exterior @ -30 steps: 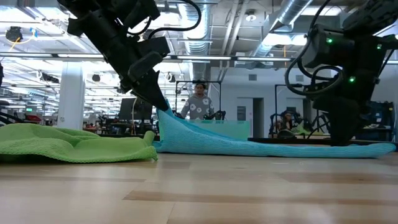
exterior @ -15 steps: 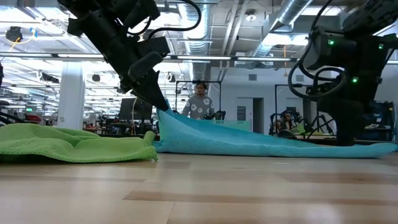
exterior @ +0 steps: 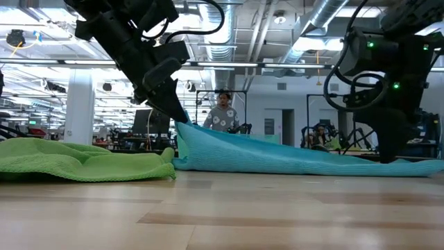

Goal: Roll microfiber towels into tight, uniform cylinder then place into a basket
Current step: Fold the blue microfiber cloth

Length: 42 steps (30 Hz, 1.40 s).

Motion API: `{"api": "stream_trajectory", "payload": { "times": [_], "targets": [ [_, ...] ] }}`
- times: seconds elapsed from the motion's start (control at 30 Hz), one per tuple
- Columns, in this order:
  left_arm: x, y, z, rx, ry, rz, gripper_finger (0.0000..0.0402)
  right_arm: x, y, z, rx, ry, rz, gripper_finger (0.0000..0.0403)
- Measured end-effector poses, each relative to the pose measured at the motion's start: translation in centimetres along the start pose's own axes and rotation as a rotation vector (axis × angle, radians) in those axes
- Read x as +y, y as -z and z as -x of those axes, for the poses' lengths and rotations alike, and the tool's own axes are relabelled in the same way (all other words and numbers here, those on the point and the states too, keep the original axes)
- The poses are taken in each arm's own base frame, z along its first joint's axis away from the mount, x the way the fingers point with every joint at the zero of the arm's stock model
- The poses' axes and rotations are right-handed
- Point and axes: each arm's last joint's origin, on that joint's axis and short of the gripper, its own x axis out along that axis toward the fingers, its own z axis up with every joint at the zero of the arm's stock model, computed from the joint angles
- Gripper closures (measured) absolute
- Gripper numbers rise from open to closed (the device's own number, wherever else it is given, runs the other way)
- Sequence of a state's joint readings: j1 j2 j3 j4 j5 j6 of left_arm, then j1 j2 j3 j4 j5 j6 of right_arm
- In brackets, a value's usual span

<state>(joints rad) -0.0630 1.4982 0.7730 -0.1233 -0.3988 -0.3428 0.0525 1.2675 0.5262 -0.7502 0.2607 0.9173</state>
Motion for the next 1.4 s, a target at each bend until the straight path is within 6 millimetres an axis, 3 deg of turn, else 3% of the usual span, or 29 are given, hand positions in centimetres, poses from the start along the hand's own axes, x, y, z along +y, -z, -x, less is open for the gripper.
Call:
{"api": "stream_trajectory", "payload": {
  "times": [0.2, 0.3, 0.47, 0.73, 0.97, 1.4],
  "targets": [
    [-0.3, 0.0, 0.1, -0.008, 0.009, -0.036, 0.04, 0.0, -0.1, 0.1, 0.002, 0.003, 0.009, 0.0335],
    [-0.3, 0.0, 0.1, -0.009, 0.01, -0.039, 0.04, 0.3, -0.4, 1.1, -0.021, -0.008, 0.016, 0.0331],
    [-0.3, -0.1, 0.1, -0.021, 0.014, -0.034, 0.04, 1.9, -1.6, 3.5, -0.254, -0.064, 0.096, 0.0331],
    [-1.7, -0.6, 0.6, -0.106, 0.092, -0.119, 0.04, 6.1, -3.2, 5.4, -0.623, -0.302, 0.425, 0.0331],
    [-2.8, -0.9, 1.1, -0.17, 0.152, -0.175, 0.04, 7.6, -3.7, 3.9, -0.645, -0.29, 0.566, 0.0317],
    [-3.9, -1.1, 1.7, -0.228, 0.221, -0.259, 0.04, 9.3, -5.6, 0.9, -0.722, -0.233, 0.72, 0.022]
  ]
}}
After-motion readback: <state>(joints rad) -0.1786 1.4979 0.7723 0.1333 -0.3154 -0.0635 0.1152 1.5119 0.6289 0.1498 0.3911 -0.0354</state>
